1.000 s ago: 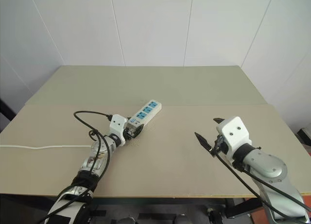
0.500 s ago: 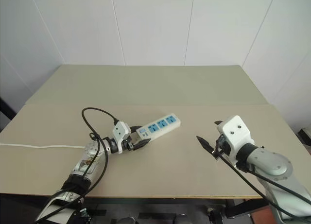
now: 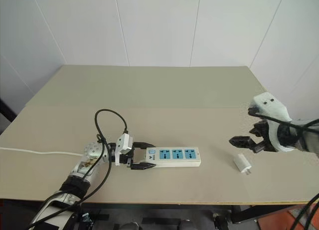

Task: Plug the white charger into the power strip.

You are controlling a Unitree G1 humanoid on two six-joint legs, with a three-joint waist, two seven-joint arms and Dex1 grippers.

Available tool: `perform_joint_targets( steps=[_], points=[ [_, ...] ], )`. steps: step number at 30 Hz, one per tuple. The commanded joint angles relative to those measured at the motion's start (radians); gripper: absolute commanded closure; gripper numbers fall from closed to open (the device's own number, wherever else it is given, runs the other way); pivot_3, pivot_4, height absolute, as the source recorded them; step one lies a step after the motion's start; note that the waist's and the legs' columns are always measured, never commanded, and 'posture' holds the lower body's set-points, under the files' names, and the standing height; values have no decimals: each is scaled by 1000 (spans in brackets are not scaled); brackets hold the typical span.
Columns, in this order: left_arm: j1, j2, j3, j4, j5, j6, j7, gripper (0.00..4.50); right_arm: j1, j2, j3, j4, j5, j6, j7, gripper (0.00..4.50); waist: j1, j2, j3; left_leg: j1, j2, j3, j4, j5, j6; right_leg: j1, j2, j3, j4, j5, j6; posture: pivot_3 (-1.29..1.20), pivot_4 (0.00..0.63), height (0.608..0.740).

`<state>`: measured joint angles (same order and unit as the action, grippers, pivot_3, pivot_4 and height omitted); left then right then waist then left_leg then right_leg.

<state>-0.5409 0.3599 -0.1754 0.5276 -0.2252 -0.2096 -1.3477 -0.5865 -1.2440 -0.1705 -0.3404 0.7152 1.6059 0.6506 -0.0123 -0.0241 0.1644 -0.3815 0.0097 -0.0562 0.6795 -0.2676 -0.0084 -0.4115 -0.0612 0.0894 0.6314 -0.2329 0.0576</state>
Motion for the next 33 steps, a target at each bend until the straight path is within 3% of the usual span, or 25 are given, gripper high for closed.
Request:
perform_joint_targets(
  steps=[1,7,13,21,33],
  points=[
    [-1,-37,-5,-28,-12,-9,10,1229,-72,-65,142,86,26,9,4,0,-1,0,0,-3,0,0,1,0,0,-3,0,1,0,1,0,0,150,740],
    [38,-76,-12,-73,5,-2,74,1229,-228,-74,403,207,-11,9,27,0,-1,1,0,-8,0,2,1,0,0,-11,0,3,1,4,0,0,150,740],
    [79,-70,-24,-149,3,34,81,1229,-363,-27,539,336,-63,9,72,0,1,1,0,-8,0,3,1,0,0,-11,0,3,0,4,0,0,150,740],
    [92,-28,-26,-224,-3,74,66,1229,-384,8,626,409,-133,-25,142,0,0,2,0,-9,0,3,1,0,0,-12,1,3,1,4,0,0,150,740],
    [121,-17,-32,-298,-11,117,78,1229,-353,98,614,460,-183,-33,157,0,1,2,0,-9,0,2,1,0,0,-12,1,3,1,4,0,0,150,740]
  ],
)
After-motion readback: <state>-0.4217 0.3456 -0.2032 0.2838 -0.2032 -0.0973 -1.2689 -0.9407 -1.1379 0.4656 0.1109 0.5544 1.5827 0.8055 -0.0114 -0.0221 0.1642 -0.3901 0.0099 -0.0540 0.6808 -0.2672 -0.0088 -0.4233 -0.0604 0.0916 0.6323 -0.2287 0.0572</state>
